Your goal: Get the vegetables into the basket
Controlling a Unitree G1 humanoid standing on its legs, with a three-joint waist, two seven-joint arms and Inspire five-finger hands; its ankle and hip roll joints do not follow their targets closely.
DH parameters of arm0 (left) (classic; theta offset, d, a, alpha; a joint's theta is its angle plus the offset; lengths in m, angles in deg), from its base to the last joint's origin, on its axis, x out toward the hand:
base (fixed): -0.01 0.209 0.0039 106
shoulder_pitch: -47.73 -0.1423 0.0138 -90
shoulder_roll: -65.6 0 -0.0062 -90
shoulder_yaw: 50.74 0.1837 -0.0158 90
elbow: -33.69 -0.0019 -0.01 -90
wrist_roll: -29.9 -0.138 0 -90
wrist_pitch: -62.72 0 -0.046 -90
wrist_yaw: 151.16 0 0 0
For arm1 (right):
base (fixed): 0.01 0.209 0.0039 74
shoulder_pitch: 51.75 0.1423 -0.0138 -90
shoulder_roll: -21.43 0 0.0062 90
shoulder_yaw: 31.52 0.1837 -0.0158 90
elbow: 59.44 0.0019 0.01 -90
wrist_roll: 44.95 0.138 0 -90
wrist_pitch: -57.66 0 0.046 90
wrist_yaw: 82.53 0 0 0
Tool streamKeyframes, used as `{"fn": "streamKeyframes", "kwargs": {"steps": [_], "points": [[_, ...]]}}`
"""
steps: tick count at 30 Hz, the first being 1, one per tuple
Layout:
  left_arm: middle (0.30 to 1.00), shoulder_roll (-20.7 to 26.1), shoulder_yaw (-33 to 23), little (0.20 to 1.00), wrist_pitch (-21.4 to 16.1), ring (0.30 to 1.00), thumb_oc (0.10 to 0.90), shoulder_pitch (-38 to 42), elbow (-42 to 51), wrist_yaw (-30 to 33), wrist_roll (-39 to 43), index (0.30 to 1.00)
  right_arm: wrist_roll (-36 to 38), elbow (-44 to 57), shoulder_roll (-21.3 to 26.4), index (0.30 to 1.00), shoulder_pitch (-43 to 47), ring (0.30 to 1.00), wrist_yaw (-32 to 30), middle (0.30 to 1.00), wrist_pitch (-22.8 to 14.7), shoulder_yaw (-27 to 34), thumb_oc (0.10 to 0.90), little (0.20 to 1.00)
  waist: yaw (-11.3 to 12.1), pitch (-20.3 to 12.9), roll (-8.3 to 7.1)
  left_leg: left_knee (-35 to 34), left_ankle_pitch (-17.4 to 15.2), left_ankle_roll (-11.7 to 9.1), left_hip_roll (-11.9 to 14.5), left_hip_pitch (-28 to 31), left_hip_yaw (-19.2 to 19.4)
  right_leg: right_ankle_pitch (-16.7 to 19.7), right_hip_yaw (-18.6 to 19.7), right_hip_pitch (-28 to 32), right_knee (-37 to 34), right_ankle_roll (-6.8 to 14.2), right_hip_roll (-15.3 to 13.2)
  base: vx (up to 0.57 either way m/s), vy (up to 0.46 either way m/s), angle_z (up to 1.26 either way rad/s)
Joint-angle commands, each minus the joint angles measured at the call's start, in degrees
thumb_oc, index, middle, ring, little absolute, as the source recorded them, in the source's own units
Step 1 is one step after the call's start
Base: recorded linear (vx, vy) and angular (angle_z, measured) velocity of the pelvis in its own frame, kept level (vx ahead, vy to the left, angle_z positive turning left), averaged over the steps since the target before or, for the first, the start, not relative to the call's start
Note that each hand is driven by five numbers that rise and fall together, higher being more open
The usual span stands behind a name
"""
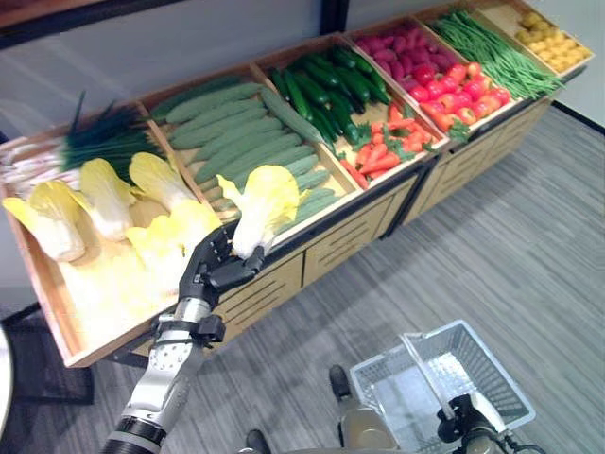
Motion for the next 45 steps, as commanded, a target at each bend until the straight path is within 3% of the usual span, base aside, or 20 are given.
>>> {"fn": "streamKeyframes", "kwargs": {"steps": [1,2,3,6,8,11,17,22,25,30,32,33,34,36,38,39,40,41,45], "points": [[0.300,0.49,-2.44,0.300,-7.19,0.300,0.400,6.74,6.91,-0.64,-2.48,0.300,2.11,-0.04,3.03,0.300,1.05,0.300,-1.35,0.300,0.29,-1.60,0.400,0.300,1.28,0.45,2.93,1.60,-1.87,-0.41,2.72,-1.41,-4.42,-4.02,-8.42,0.31,4.70,2.45,-5.10,-0.16,0.094,-0.79],[0.300,1.04,-2.70,0.300,-6.70,0.300,0.400,6.68,7.09,-0.67,-2.67,0.300,1.85,-0.22,2.87,0.300,0.93,0.300,-1.27,0.300,0.47,-1.93,0.400,0.300,2.62,0.84,3.44,1.89,-1.58,-0.05,3.38,-2.01,-2.54,-8.18,-16.33,1.32,8.79,0.49,-6.75,-0.15,0.122,-0.82],[0.300,1.11,-3.42,0.300,-6.43,0.300,0.400,6.15,7.80,-0.75,-2.49,0.300,1.71,-0.71,2.76,0.300,0.64,0.300,-1.42,0.300,0.58,-1.77,0.400,0.300,3.55,0.72,4.20,1.75,-2.02,-0.27,4.10,-1.77,-1.58,-11.34,-20.64,3.44,12.62,0.28,-7.87,-0.15,0.121,-0.98],[0.300,1.25,-3.72,0.300,-6.01,0.300,0.400,5.44,9.08,-1.26,-2.33,0.300,1.33,-1.42,2.78,0.300,0.61,0.300,-1.50,0.300,0.81,-1.67,0.400,0.300,4.19,0.19,4.38,2.01,-1.73,-0.11,4.54,-2.11,0.12,-13.12,-23.23,5.09,16.59,-0.24,-8.98,-0.08,0.039,-0.73],[0.300,1.51,-3.97,0.300,-5.69,0.300,0.400,5.01,9.60,-1.70,-2.43,0.300,1.42,-1.26,2.74,0.300,0.49,0.300,-1.65,0.300,0.55,-1.37,0.400,0.300,4.46,-0.48,4.40,2.16,-1.49,0.12,4.90,-2.65,1.78,-14.14,-24.08,6.57,19.78,-0.36,-9.45,-0.08,0.003,-0.13],[0.300,1.98,-4.68,0.300,-5.42,0.300,0.400,4.57,9.48,-1.98,-3.21,0.300,1.80,0.05,2.35,0.300,0.64,0.300,-1.71,0.300,0.07,-1.98,0.400,0.300,5.70,-1.83,2.96,2.16,-0.88,-0.68,5.29,-2.60,5.05,-13.60,-26.29,10.35,14.32,0.32,-9.29,0.00,-0.092,-0.70],[0.300,1.11,-4.58,0.300,-5.27,0.300,0.400,4.47,9.33,-2.29,-2.29,0.300,1.91,1.36,2.00,0.300,-0.29,0.300,-1.89,0.300,-0.18,-1.83,0.400,0.300,5.28,-2.14,2.80,2.89,0.54,-2.18,6.95,-2.56,7.26,-14.84,-28.72,11.29,9.95,-0.22,-7.30,0.02,-0.148,-0.57],[0.300,-0.03,-3.59,0.300,-5.27,0.300,0.400,5.65,9.48,-2.64,-1.16,0.300,2.77,0.19,2.43,0.300,-1.31,0.300,-2.62,0.300,0.13,-0.42,0.400,0.300,3.66,-1.84,3.81,3.00,2.76,-4.30,9.43,-2.39,7.93,-16.94,-28.84,12.24,7.19,-1.51,-4.62,0.02,-0.199,-0.09],[0.300,-1.68,-3.06,0.300,-5.08,0.300,0.400,6.23,8.77,-2.88,0.53,0.300,4.50,-0.67,3.42,0.300,-2.84,0.300,-4.03,0.300,0.05,1.88,0.400,0.300,1.82,-1.17,5.66,2.81,6.62,-7.33,13.07,-2.38,8.33,-18.93,-27.54,12.58,6.27,-3.53,-0.97,0.01,-0.349,-0.27],[0.300,-3.52,-1.34,0.300,-5.06,0.300,0.400,7.61,8.31,-3.63,2.30,0.300,6.98,-1.53,5.06,0.300,-3.19,0.300,-5.29,0.300,-0.19,4.66,0.400,0.300,0.80,0.09,7.39,6.16,7.67,-9.33,15.76,-3.98,7.37,-20.22,-27.57,13.30,5.94,-5.14,0.59,0.02,-0.178,-0.13],[0.300,-3.47,-0.91,0.300,-5.27,0.300,0.400,7.74,8.63,-4.01,1.96,0.300,7.79,-2.15,5.81,0.300,-3.47,0.300,-5.42,0.300,-0.24,5.60,0.400,0.300,0.61,0.69,7.73,10.25,7.60,-10.30,17.21,-5.23,5.68,-20.83,-26.87,13.95,5.37,-5.92,1.45,0.04,-0.159,-0.02],[0.300,-3.51,-0.22,0.300,-5.35,0.300,0.400,7.93,8.62,-3.88,1.98,0.300,7.41,-2.43,6.37,0.300,-3.15,0.300,-5.78,0.300,-0.11,5.32,0.400,0.300,1.33,1.18,7.86,11.13,8.26,-10.51,16.51,-6.23,2.09,-21.04,-25.93,14.24,5.02,-6.09,1.82,-0.03,-0.070,-0.04],[0.300,-3.79,0.04,0.300,-5.53,0.300,0.400,8.40,8.63,-3.66,1.94,0.300,7.41,-2.90,7.01,0.300,-2.11,0.300,-5.89,0.300,-0.03,5.01,0.400,0.300,2.47,1.59,7.95,10.74,8.53,-8.96,14.17,-8.61,-3.28,-20.08,-25.43,13.64,4.52,-6.43,1.95,-0.04,-0.066,-0.10],[0.300,-3.77,-0.10,0.300,-5.88,0.300,0.400,8.16,8.99,-2.87,1.67,0.300,7.66,-3.24,7.51,0.300,-0.91,0.300,-6.43,0.300,-0.06,4.58,0.400,0.300,4.18,1.86,7.25,8.70,5.90,-7.54,10.97,-11.30,-12.34,-19.47,-22.77,13.23,3.91,-6.16,1.69,0.00,-0.040,-0.47],[0.300,-3.36,-0.58,0.300,-6.50,0.300,0.400,7.66,9.20,-1.68,0.81,0.300,7.37,-2.97,7.73,0.300,0.50,0.300,-6.67,0.300,-0.27,2.79,0.400,0.300,6.15,2.15,6.68,6.16,6.24,-6.75,9.41,-13.70,-22.84,-18.94,-18.37,11.59,4.54,-5.88,2.23,0.08,-0.009,-1.18],[0.300,-3.11,-0.75,0.300,-6.74,0.300,0.400,7.72,9.47,-1.32,0.67,0.300,7.42,-3.00,7.84,0.300,1.20,0.300,-6.85,0.300,-0.32,2.45,0.400,0.300,6.77,2.21,6.67,5.57,6.55,-6.58,8.60,-14.73,-25.91,-18.81,-17.20,11.06,4.60,-5.95,2.45,0.06,0.008,-1.11],[0.300,-3.10,-0.76,0.300,-6.74,0.300,0.400,7.72,9.47,-1.31,0.66,0.300,7.43,-3.02,7.83,0.300,1.22,0.300,-6.86,0.300,-0.33,2.44,0.400,0.300,6.71,2.22,6.65,5.58,6.53,-6.57,8.57,-14.73,-25.95,-18.89,-17.24,11.06,4.65,-5.94,2.42,0.04,0.064,-0.91],[0.300,-2.72,-1.08,0.300,-6.77,0.300,0.400,7.34,9.84,-1.16,0.35,0.300,7.36,-3.56,7.85,0.300,2.08,0.300,-6.52,0.300,-0.49,1.71,0.400,0.300,7.31,2.53,6.76,5.70,5.72,-5.93,6.80,-15.19,-29.40,-19.07,-15.17,10.77,5.09,-5.80,2.70,0.05,0.127,-0.70],[0.300,-2.45,-0.50,0.300,-6.97,0.300,0.400,7.34,9.99,-1.65,0.56,0.300,7.36,-3.72,7.37,0.300,1.88,0.300,-5.95,0.300,-0.48,1.42,0.400,0.300,7.07,2.26,6.47,5.11,5.25,-5.16,6.38,-13.76,-26.57,-18.74,-13.74,10.63,4.95,-5.42,1.88,0.03,0.166,-0.47]]}}
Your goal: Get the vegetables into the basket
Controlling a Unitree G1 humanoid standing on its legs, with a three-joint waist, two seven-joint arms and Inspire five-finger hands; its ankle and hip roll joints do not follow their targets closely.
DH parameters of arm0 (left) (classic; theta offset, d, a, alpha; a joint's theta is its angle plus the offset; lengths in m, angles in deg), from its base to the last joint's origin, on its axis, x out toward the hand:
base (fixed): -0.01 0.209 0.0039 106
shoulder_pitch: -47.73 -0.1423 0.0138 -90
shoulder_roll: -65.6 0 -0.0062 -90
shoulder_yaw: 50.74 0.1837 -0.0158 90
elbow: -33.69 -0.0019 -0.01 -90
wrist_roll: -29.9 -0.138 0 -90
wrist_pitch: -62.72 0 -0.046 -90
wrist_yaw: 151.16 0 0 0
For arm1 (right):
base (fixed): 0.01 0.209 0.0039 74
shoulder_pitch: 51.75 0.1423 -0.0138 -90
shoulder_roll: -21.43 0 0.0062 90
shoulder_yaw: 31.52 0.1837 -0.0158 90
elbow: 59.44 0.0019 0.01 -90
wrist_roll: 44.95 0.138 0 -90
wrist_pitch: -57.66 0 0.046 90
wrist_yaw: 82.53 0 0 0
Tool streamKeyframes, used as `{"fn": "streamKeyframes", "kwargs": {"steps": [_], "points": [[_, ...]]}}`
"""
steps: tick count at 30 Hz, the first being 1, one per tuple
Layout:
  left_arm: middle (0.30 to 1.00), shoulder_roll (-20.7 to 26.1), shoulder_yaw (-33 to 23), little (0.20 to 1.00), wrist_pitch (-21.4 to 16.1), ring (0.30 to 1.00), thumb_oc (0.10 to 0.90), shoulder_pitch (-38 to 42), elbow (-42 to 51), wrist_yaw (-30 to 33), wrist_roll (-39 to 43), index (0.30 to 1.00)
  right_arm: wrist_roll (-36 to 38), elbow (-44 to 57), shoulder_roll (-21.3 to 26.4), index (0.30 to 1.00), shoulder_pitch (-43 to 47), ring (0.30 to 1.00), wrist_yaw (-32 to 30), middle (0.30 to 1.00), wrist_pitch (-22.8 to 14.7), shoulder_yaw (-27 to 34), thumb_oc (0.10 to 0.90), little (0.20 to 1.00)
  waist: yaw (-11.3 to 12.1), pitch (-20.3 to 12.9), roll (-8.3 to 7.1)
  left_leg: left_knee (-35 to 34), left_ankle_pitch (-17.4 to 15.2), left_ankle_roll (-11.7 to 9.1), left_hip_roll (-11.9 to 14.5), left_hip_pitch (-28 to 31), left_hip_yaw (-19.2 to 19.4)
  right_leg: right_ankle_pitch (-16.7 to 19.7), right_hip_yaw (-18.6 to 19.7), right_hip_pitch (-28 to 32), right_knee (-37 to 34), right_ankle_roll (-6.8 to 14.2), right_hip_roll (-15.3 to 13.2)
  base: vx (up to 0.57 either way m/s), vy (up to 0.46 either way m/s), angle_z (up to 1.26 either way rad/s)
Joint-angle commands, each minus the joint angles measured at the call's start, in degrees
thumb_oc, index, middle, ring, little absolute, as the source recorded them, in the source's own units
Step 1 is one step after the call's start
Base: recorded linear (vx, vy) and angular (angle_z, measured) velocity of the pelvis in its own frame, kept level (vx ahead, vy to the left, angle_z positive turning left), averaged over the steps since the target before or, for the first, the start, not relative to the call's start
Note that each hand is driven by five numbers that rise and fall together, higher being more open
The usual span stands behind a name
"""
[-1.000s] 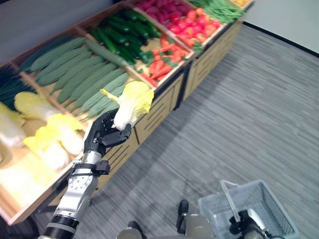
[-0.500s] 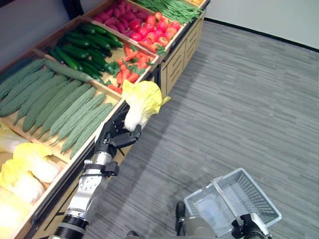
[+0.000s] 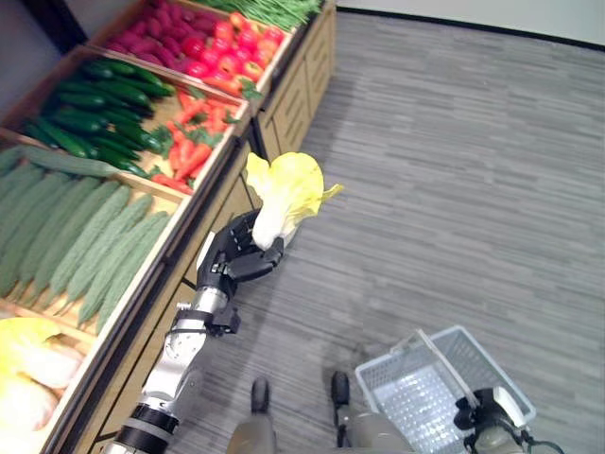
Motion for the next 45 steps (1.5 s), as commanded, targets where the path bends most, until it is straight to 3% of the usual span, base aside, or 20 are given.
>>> {"fn": "streamKeyframes", "kwargs": {"steps": [1,6,10,11,12,14,15,17,22,24,30,38,45], "points": [[0.300,2.89,-3.22,0.300,-7.34,0.300,0.400,4.03,9.10,-0.20,-0.60,0.300,1.34,-0.63,2.51,0.300,-0.34,0.300,-2.83,0.300,-0.26,-1.15,0.400,0.300,1.11,-1.91,-2.08,0.91,-0.28,1.20,-1.52,0.96,3.11,-7.07,-0.17,1.49,4.89,9.01,-6.65,0.04,0.246,-0.26],[0.300,4.55,-2.63,0.300,-7.17,0.300,0.400,4.02,8.34,-0.37,-0.47,0.300,1.20,0.20,-0.26,0.300,-0.21,0.300,-2.13,0.300,0.12,-1.91,0.400,0.300,0.89,-3.34,-4.28,0.04,-2.95,4.18,-4.03,4.12,9.47,-4.76,4.69,-1.41,6.73,12.10,-9.29,0.04,0.344,-0.62],[0.300,4.74,-2.41,0.300,-7.08,0.300,0.400,4.26,7.81,-0.61,-0.56,0.300,1.10,0.34,-0.71,0.300,-0.02,0.300,-1.89,0.300,0.22,-1.97,0.400,0.300,0.56,-3.43,-4.69,0.04,-3.80,5.03,-5.03,4.74,11.37,-2.49,6.02,-3.06,7.26,13.70,-10.11,-0.03,0.165,-0.42],[0.300,4.94,-2.36,0.300,-7.05,0.300,0.400,4.12,7.64,-0.60,-1.01,0.300,0.86,0.74,-0.91,0.300,0.45,0.300,-1.80,0.300,0.31,-2.39,0.400,0.300,0.59,-3.22,-5.11,-0.12,-3.99,5.29,-5.35,4.87,13.11,1.00,5.82,-4.62,7.14,14.96,-10.99,-0.07,0.073,-0.26],[0.300,4.94,-2.36,0.300,-7.05,0.300,0.400,4.11,7.64,-0.61,-1.00,0.300,0.86,0.75,-0.92,0.300,0.44,0.300,-1.80,0.300,0.32,-2.39,0.400,0.300,0.66,-3.23,-5.12,-0.14,-4.00,5.29,-5.34,4.90,13.19,1.02,5.90,-4.64,7.13,14.97,-10.97,-0.12,0.110,-0.37],[0.300,5.60,-2.52,0.300,-6.75,0.300,0.400,3.65,7.21,-0.66,-0.95,0.300,0.54,1.59,-1.19,0.300,0.82,0.300,-2.07,0.300,0.11,-2.82,0.400,0.300,1.89,-2.80,-4.54,-0.63,-3.65,5.57,-4.29,5.18,15.20,-0.31,-0.14,-4.89,10.08,14.04,-11.85,-0.09,0.061,-0.56],[0.300,5.62,-2.54,0.300,-6.75,0.300,0.400,3.67,7.21,-0.66,-0.95,0.300,0.54,1.59,-1.20,0.300,0.84,0.300,-2.07,0.300,0.11,-2.82,0.400,0.300,1.90,-2.93,-4.57,-0.62,-3.52,5.55,-4.28,4.95,15.24,-0.15,-0.10,-5.09,10.00,14.01,-11.83,-0.07,0.040,-0.67],[0.300,5.98,-3.09,0.300,-6.42,0.300,0.400,2.68,7.48,-0.95,-1.13,0.300,-0.17,2.29,-1.30,0.300,0.72,0.300,-2.08,0.300,-0.25,-3.36,0.400,0.300,2.89,-3.31,-4.00,-1.27,-3.10,5.43,-3.35,5.29,16.95,-1.53,-6.35,-2.85,12.24,13.12,-13.74,-0.08,0.029,-0.55],[0.300,6.10,-3.36,0.300,-6.04,0.300,0.400,2.03,7.95,-1.78,-1.00,0.300,-0.78,2.84,-1.37,0.300,0.24,0.300,-2.13,0.300,-0.36,-3.25,0.400,0.300,3.36,-4.95,-4.78,-1.59,-2.76,4.79,-3.11,5.69,17.39,0.27,-6.41,-1.77,9.98,13.67,-14.44,0.01,-0.061,-0.34],[0.300,6.28,-3.69,0.300,-5.77,0.300,0.400,1.85,7.56,-2.08,-1.07,0.300,-0.96,4.51,-1.18,0.300,0.32,0.300,-2.36,0.300,-0.54,-3.48,0.400,0.300,3.49,-6.02,-5.61,-2.11,-2.09,3.73,-2.54,6.63,18.15,0.59,-7.91,-0.51,5.42,14.04,-13.81,0.04,-0.188,-0.04],[0.300,5.94,-1.77,0.300,-5.38,0.300,0.400,2.52,6.90,-3.21,-0.34,0.300,-0.61,4.84,1.19,0.300,3.26,0.300,-3.15,0.300,-0.52,-3.80,0.400,0.300,3.82,-7.16,-5.51,-4.07,0.12,2.16,-0.85,6.71,18.24,-0.13,-9.00,1.00,1.26,13.69,-12.11,-0.01,-0.152,-0.09],[0.300,10.28,8.33,0.300,-4.75,0.300,0.400,8.45,5.64,-7.02,-4.85,0.300,-3.00,13.15,10.92,0.300,11.81,0.300,-4.27,0.300,-1.66,-8.19,0.400,0.300,2.07,-8.71,-3.15,-4.07,0.43,0.37,1.96,8.64,18.79,-1.82,-8.99,3.13,-0.09,12.72,-9.82,0.02,-0.104,-0.05],[0.300,15.75,16.66,0.300,-5.31,0.300,0.400,15.42,4.16,-7.04,-13.58,0.300,-4.60,22.20,14.21,0.300,19.57,0.300,-4.63,0.300,-3.50,-13.92,0.400,0.300,1.14,-9.75,-1.91,-4.07,0.02,-0.04,2.70,10.17,20.02,-1.99,-7.88,3.55,-0.09,12.47,-9.20,0.02,-0.012,-0.06]]}}
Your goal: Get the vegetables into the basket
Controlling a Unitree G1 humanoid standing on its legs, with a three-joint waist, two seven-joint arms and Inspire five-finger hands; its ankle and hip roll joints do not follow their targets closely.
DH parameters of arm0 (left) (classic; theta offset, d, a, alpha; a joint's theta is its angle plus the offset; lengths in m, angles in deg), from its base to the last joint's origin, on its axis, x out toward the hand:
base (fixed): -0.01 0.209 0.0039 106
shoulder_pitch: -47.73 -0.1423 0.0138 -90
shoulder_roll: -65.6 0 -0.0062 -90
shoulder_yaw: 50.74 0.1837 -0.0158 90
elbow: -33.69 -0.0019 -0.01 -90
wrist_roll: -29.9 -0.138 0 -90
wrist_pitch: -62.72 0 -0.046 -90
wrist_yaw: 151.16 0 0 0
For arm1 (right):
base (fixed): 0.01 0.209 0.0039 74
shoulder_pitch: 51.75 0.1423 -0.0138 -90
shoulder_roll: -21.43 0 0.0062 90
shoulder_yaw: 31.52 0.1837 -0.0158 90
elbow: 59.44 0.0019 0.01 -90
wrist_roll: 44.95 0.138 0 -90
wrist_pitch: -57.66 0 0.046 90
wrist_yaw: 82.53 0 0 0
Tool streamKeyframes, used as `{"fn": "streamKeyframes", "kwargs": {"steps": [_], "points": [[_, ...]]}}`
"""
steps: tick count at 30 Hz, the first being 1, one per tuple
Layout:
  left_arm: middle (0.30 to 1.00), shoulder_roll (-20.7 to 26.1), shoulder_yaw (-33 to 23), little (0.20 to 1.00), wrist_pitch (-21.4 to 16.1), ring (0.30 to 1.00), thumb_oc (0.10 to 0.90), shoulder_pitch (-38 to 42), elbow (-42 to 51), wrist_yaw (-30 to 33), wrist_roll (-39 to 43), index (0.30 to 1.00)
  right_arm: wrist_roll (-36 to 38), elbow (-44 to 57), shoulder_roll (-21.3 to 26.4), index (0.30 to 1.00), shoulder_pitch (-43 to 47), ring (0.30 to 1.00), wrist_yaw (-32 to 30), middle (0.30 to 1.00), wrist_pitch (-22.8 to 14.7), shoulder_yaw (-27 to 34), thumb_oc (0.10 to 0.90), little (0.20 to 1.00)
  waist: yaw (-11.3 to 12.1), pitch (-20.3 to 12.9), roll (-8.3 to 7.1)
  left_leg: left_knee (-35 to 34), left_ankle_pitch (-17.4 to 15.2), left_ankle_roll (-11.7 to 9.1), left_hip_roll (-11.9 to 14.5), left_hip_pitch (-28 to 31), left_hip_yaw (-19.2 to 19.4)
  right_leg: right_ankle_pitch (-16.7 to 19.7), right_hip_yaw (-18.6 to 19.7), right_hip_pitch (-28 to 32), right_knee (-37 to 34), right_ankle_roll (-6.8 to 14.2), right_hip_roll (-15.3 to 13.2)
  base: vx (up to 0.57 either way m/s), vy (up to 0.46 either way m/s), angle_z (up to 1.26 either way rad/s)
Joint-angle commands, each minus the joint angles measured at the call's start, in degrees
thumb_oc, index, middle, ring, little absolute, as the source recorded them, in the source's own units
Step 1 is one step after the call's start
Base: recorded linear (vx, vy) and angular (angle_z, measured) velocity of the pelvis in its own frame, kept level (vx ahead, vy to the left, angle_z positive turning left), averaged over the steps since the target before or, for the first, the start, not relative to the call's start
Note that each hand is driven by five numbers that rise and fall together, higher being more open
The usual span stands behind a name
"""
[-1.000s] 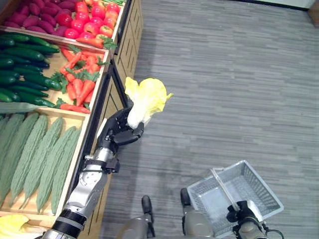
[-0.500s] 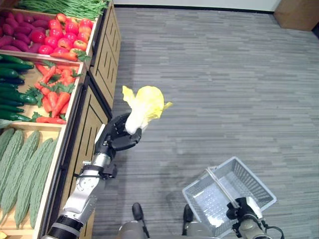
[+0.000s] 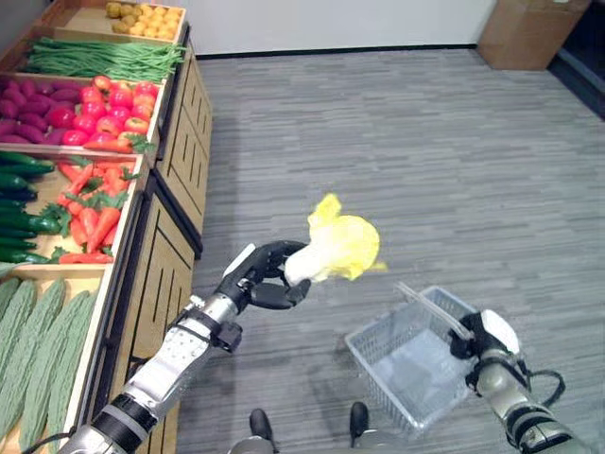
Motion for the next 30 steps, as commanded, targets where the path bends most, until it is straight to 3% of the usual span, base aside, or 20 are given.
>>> {"fn": "streamKeyframes", "kwargs": {"steps": [1,6,14,22,30], "points": [[0.300,2.15,1.36,0.300,-6.48,0.300,0.400,9.37,3.98,0.62,-6.00,0.300,-1.90,6.06,5.04,0.300,10.80,0.300,-4.46,0.300,-4.53,-2.20,0.400,0.300,0.74,-3.36,-1.32,0.02,-2.25,-4.64,2.73,1.01,-3.42,-0.64,-1.55,-1.10,-0.01,3.25,-1.67,0.03,0.003,-0.12],[0.300,4.80,8.11,0.300,-6.98,0.300,0.400,15.59,2.18,2.54,-15.02,0.300,-0.28,8.58,4.46,0.300,16.27,0.300,-4.57,0.300,-5.38,-4.73,0.400,0.300,0.48,-4.12,-0.81,0.02,-2.63,-4.71,2.61,1.62,-3.13,-0.46,-1.48,-0.69,-0.01,3.36,-1.85,0.01,0.004,-0.05],[0.300,2.69,15.02,0.300,-6.88,0.300,0.400,23.27,-4.00,7.64,-33.46,0.300,0.52,12.56,2.92,0.300,23.20,0.300,-4.62,0.300,-6.81,-8.97,0.400,0.300,0.41,-4.44,-0.79,0.02,-2.82,-4.85,2.64,2.08,-3.40,-0.56,-1.58,-0.03,-0.01,3.39,-1.80,0.00,0.000,0.00],[0.300,-1.79,14.72,0.300,-4.53,0.300,0.400,22.75,-11.47,11.16,-42.92,0.300,3.26,19.75,0.43,0.300,23.67,0.300,-3.74,0.300,-7.87,-9.19,0.400,0.300,0.32,-4.79,-0.90,0.02,-2.84,-4.93,2.91,2.25,-3.21,-0.68,-1.65,0.14,-0.01,3.29,-1.69,0.00,0.000,0.00],[0.300,-6.15,10.03,0.300,-1.29,0.300,0.400,18.87,-18.00,15.50,-49.59,0.300,7.35,31.35,-1.80,0.300,17.37,0.300,-1.66,0.300,-10.37,-6.51,0.400,0.300,-0.14,-5.00,-1.19,0.02,-2.88,-4.94,3.03,2.52,-3.00,-0.97,-1.54,0.47,-0.01,3.06,-1.52,0.00,0.000,0.00]]}}
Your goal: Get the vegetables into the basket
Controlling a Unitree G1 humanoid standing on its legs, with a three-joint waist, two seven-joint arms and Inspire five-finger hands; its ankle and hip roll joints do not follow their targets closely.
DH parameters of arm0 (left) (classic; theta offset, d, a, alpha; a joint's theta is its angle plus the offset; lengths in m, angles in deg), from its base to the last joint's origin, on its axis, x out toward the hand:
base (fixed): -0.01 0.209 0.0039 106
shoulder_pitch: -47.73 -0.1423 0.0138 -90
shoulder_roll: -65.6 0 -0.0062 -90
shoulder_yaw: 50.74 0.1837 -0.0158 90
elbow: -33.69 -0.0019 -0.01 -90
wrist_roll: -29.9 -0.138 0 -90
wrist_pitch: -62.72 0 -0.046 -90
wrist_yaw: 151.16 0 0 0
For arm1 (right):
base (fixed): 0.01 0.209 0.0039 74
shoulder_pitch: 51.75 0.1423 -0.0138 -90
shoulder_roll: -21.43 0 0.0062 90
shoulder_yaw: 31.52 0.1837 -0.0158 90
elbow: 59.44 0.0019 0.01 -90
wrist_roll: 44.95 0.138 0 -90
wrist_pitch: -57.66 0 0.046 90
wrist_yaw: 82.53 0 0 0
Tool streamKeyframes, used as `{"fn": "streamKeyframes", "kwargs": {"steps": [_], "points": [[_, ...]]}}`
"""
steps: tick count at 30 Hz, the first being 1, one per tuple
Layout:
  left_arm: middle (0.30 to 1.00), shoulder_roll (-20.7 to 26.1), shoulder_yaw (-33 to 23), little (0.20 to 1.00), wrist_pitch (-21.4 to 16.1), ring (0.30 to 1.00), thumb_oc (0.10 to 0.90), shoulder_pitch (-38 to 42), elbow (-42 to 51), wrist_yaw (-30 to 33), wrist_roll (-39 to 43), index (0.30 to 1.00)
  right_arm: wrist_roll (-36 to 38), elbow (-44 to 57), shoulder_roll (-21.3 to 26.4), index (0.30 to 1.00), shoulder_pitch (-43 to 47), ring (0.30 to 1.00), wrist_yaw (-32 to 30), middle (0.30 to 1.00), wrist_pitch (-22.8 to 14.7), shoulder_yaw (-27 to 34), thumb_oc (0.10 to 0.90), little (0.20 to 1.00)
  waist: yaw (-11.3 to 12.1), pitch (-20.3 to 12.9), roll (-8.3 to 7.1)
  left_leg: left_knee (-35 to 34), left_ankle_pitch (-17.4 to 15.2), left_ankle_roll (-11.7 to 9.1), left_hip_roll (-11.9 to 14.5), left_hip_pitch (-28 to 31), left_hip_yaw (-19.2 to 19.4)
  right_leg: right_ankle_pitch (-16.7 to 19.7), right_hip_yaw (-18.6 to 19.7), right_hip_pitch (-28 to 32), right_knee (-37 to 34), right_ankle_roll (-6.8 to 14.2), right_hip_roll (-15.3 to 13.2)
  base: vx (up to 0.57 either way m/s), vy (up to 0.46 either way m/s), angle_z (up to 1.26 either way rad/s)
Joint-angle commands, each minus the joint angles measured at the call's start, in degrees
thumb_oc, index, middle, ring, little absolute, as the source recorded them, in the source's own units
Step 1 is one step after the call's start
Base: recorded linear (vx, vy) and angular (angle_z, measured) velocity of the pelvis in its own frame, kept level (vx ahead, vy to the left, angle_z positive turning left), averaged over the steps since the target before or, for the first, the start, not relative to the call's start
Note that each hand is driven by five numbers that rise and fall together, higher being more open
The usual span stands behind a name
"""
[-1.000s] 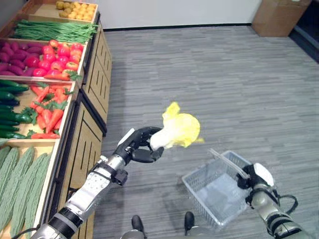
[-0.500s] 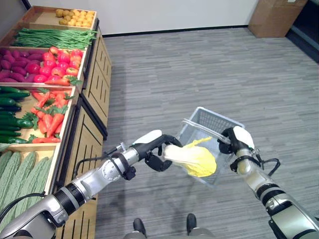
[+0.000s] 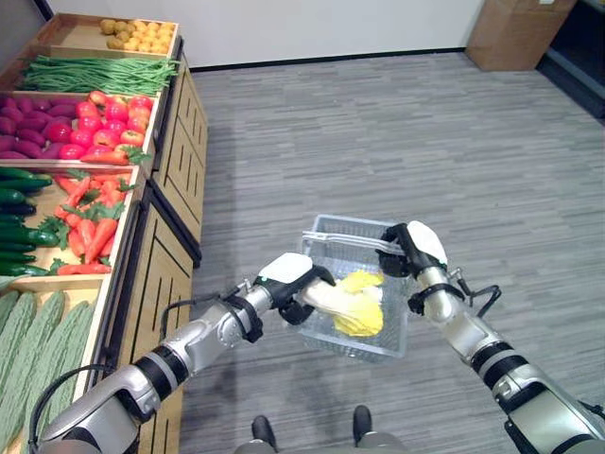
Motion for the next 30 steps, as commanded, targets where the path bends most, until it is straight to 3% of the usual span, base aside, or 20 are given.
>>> {"fn": "streamKeyframes", "kwargs": {"steps": [1,2,3,4,8,16,18,22,30], "points": [[0.300,-1.86,-5.42,0.300,-0.75,0.300,0.400,3.68,-1.95,7.19,-2.88,0.300,4.42,8.28,-1.35,0.300,6.68,0.300,-2.72,0.300,-8.42,4.97,0.400,0.300,0.53,-4.59,-2.09,0.04,-2.86,-4.92,2.79,1.78,-3.88,-1.20,-2.23,0.28,-0.05,3.21,-1.83,0.00,0.000,0.00],[0.424,-2.20,-6.33,0.424,-0.28,0.424,0.488,3.00,-2.62,7.89,-3.77,0.424,4.83,9.61,-1.61,0.300,5.78,0.300,-2.35,0.300,-8.73,5.15,0.400,0.300,0.52,-4.61,-2.13,0.04,-2.82,-4.93,2.84,1.81,-3.82,-1.23,-2.19,0.32,-0.05,3.19,-1.78,0.00,0.000,0.00],[0.690,-2.42,-7.06,0.690,0.16,0.690,0.678,2.47,-3.12,8.51,-4.59,0.690,5.20,10.71,-1.77,0.300,4.97,0.300,-2.13,0.300,-9.01,5.35,0.400,0.300,0.50,-4.64,-2.17,0.04,-2.83,-4.95,2.88,1.87,-3.73,-1.27,-2.17,0.36,-0.05,3.17,-1.76,0.00,0.000,0.00],[1.000,-2.74,-7.69,1.000,0.82,1.000,0.900,1.75,-4.22,8.99,-5.82,1.000,5.85,12.23,-2.09,0.300,4.06,0.300,-1.66,0.300,-9.41,5.35,0.400,0.300,0.45,-4.62,-2.20,0.04,-2.83,-4.97,2.91,1.95,-3.68,-1.29,-2.13,0.33,-0.05,3.17,-1.72,0.00,0.000,0.00],[1.000,-3.01,-9.63,1.000,3.72,1.000,0.900,0.44,-7.64,11.42,-12.21,1.000,6.96,16.57,-2.53,0.300,0.95,0.300,0.01,0.300,-10.34,4.81,0.400,0.300,0.55,-4.64,-2.41,0.04,-2.82,-5.12,3.14,2.20,-3.43,-1.44,-2.15,0.50,-0.05,3.15,-1.60,0.00,0.000,0.00],[1.000,-2.75,-12.26,1.000,4.71,1.000,0.900,-3.19,-9.02,11.90,-14.14,1.000,5.93,16.42,-1.75,0.300,-1.17,0.300,0.50,0.300,-8.91,6.35,0.400,0.300,0.77,-4.83,-2.32,0.04,-2.90,-5.21,3.15,2.61,-3.39,-1.60,-2.41,0.98,-0.05,3.16,-1.68,0.00,0.000,0.00],[1.000,-2.91,-13.97,1.000,3.59,1.000,0.900,-5.56,-6.09,11.60,-10.44,1.000,5.43,14.95,-1.93,0.300,-2.10,0.300,0.13,0.300,-8.25,7.42,0.400,0.300,1.15,-4.79,-2.32,0.04,-2.89,-5.17,3.08,2.48,-3.59,-1.68,-2.69,1.16,-0.05,3.08,-1.73,0.00,0.000,0.00],[1.000,-3.46,-21.05,1.000,-0.56,1.000,0.900,-16.28,5.91,8.24,5.62,1.000,1.60,11.71,-1.07,0.300,-7.41,0.300,-0.94,0.300,-6.08,12.83,0.400,0.300,2.49,-4.30,-2.43,0.04,-2.65,-4.87,2.78,1.90,-4.81,-1.67,-3.64,1.39,-0.05,2.98,-2.05,0.00,-0.004,0.06],[1.000,-4.74,-28.35,1.000,-1.35,1.000,0.900,-28.59,7.67,4.56,21.95,1.000,-1.73,7.52,-0.36,0.300,-14.58,0.300,-2.20,0.300,-5.09,19.40,0.400,0.300,3.69,-3.76,-2.38,0.04,-2.37,-4.51,2.37,1.20,-6.42,-1.60,-4.83,1.64,-0.05,3.07,-2.37,0.00,-0.003,0.11]]}}
